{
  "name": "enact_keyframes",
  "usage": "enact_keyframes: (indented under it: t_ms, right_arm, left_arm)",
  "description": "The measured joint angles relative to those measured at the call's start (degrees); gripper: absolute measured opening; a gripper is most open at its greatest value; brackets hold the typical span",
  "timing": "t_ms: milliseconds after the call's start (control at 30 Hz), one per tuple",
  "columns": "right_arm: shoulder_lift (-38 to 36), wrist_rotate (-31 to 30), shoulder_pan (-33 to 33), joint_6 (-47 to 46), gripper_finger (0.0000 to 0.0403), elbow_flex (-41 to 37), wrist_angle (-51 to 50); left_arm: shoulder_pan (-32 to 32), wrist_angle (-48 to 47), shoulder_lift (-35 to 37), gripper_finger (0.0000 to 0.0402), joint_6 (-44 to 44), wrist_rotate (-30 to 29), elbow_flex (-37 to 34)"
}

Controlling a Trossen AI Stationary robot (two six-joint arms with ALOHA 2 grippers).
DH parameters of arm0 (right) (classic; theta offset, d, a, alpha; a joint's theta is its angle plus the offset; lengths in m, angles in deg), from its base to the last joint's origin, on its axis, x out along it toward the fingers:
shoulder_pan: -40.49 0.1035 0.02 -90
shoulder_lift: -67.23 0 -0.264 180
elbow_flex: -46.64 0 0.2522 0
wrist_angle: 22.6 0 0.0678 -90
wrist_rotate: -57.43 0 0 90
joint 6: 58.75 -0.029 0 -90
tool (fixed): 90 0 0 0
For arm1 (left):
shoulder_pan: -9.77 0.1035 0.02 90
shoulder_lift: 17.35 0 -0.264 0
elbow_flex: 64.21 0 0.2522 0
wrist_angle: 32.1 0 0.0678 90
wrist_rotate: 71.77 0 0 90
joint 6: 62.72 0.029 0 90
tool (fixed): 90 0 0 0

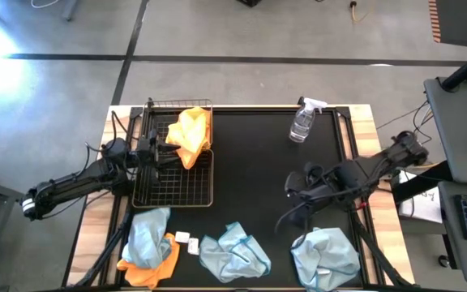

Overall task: Sort microfiber towel by color & place in baskets
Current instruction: Put the right blue microfiber towel into the bottom wire basket

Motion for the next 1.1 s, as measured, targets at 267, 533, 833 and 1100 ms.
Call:
enact_keyframes:
  t_ms: [267,533,833,1100]
  right_arm:
    - [-6.3,2.3,5.2,-20.3,0.0075,-13.6,5.6]
    - [-8.1,4.4,12.9,-34.0,0.0075,-22.2,12.4]
    - [-7.8,11.2,17.6,-34.2,0.0075,-26.7,13.1]
    - [-7.8,11.6,19.9,-25.5,0.0075,-31.1,13.2]
  left_arm:
    - [0.0,0.0,-0.3,0.0194,0.0,0.0,0.0]
    - [0.0,0.0,-0.4,0.0194,0.0,0.0,0.0]
    - [0.0,0.0,-1.4,0.0194,0.0,-0.1,0.0]
    - [0.0,0.0,-4.2,0.0194,-2.9,-0.1,-0.1]
